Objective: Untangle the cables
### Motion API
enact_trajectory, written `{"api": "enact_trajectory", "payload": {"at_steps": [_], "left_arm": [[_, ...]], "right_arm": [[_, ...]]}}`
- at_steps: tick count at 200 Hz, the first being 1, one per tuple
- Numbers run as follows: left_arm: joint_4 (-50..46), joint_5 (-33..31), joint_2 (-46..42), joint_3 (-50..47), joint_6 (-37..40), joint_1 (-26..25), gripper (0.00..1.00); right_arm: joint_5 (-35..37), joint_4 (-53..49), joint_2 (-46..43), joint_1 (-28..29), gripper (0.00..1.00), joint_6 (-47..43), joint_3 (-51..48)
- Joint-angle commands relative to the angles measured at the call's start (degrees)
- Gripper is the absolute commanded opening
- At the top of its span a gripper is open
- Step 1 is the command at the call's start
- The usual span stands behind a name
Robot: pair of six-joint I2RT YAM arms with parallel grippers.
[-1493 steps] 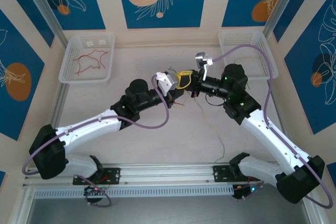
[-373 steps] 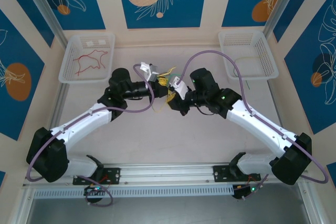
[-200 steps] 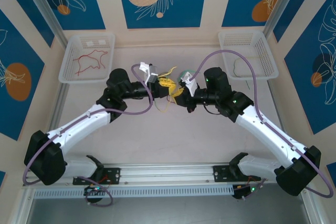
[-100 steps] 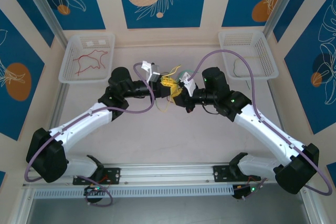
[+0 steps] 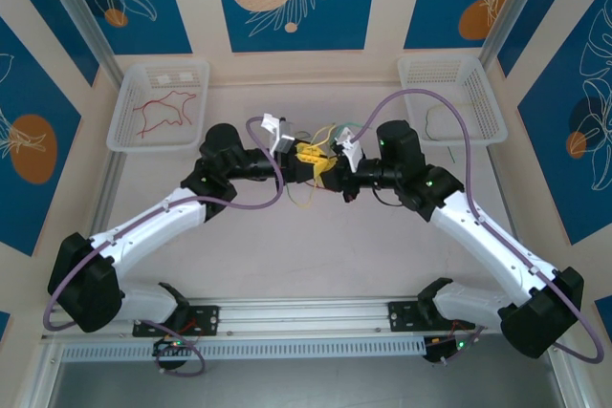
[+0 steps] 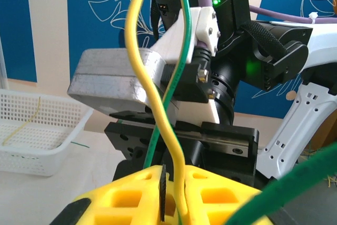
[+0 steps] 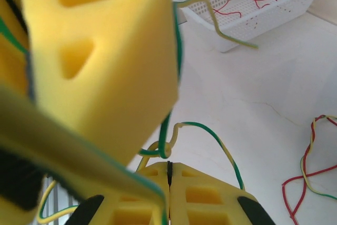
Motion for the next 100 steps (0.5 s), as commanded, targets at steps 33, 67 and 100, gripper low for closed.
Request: {"api": "enact_trajectory", "payload": {"at_steps": [33,67,100], "left_arm": [[-0.32,0.24,1.36,3.9,2.28,-1.4,0.22],[-0.71,-1.23,1.71,3.7,2.9,-1.43,0.22],[0.46,-3.49,2.18,2.88,2.4,-1.18,0.2]], "right_arm": [[-1.09,0.44,1.75,2.59,0.0,-0.77,1.23],[-1.19,1.46,0.16,3.13,0.0,-0.85,0.44],[-3.54,3.73,-2.74,3.57,0.0,-0.68,-1.69]]}}
